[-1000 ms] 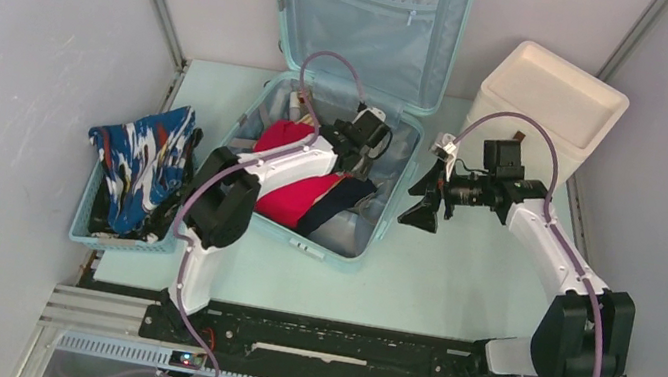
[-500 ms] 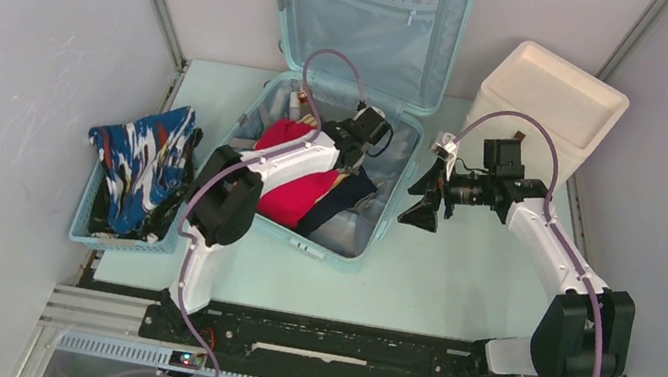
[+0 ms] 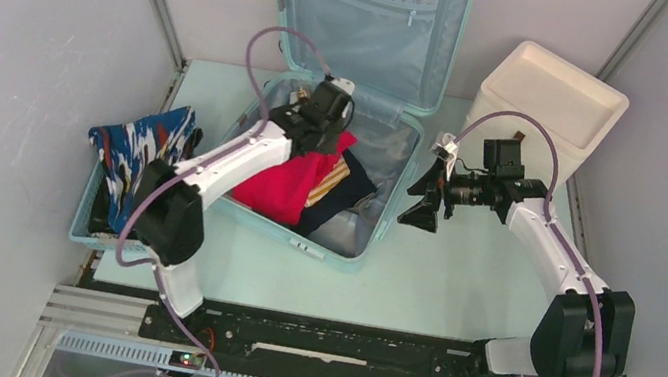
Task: Open, take out, and arrange the luggage
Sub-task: Pick up the clothes from the luggage, then place the clothes in the bin.
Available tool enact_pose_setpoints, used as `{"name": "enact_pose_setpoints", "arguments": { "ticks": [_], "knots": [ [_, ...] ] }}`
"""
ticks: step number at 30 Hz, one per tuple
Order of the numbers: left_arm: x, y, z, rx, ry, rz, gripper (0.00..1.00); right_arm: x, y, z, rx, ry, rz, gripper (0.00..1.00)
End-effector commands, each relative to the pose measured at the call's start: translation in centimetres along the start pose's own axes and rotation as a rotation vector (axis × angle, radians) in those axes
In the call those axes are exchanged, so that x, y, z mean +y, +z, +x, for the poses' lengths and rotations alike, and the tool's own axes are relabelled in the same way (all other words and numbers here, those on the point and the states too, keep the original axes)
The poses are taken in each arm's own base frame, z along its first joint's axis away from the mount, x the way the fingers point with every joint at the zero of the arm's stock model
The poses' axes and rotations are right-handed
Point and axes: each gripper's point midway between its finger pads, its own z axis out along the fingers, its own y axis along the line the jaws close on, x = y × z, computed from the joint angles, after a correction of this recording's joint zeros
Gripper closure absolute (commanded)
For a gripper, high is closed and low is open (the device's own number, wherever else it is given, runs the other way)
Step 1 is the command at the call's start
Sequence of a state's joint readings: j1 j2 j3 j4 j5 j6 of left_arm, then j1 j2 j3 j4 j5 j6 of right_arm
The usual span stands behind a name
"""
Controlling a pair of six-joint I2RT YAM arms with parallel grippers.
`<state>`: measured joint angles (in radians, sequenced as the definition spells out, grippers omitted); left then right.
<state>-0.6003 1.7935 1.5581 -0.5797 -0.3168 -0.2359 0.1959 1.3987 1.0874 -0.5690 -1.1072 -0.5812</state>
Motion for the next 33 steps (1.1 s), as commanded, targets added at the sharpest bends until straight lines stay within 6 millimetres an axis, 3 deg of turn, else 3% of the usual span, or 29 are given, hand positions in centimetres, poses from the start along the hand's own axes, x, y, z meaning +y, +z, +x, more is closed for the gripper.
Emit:
{"name": "enact_pose_setpoints", "arguments": {
  "ticks": [1,19,27,33],
  "knots": [
    [1.2,-4.2,-3.6,-0.129,-0.083,0.106,1.0,0.7,-0.5,-1.9,-0.032,-0.045,-0.014,0.0],
    [6.6,-14.4,-8.7,-0.428,-0.306,0.391,1.0,1.0,-0.3,-2.0,-0.034,-0.044,-0.029,0.0],
    [9.4,-18.4,-10.8,-0.537,-0.336,0.401,1.0,1.2,0.0,-1.9,-0.03,-0.046,-0.04,0.0],
    [12.3,-23.4,-12.7,-0.654,-0.385,0.371,1.0,1.3,0.1,-1.8,-0.028,-0.044,-0.044,0.0]
  ]
}}
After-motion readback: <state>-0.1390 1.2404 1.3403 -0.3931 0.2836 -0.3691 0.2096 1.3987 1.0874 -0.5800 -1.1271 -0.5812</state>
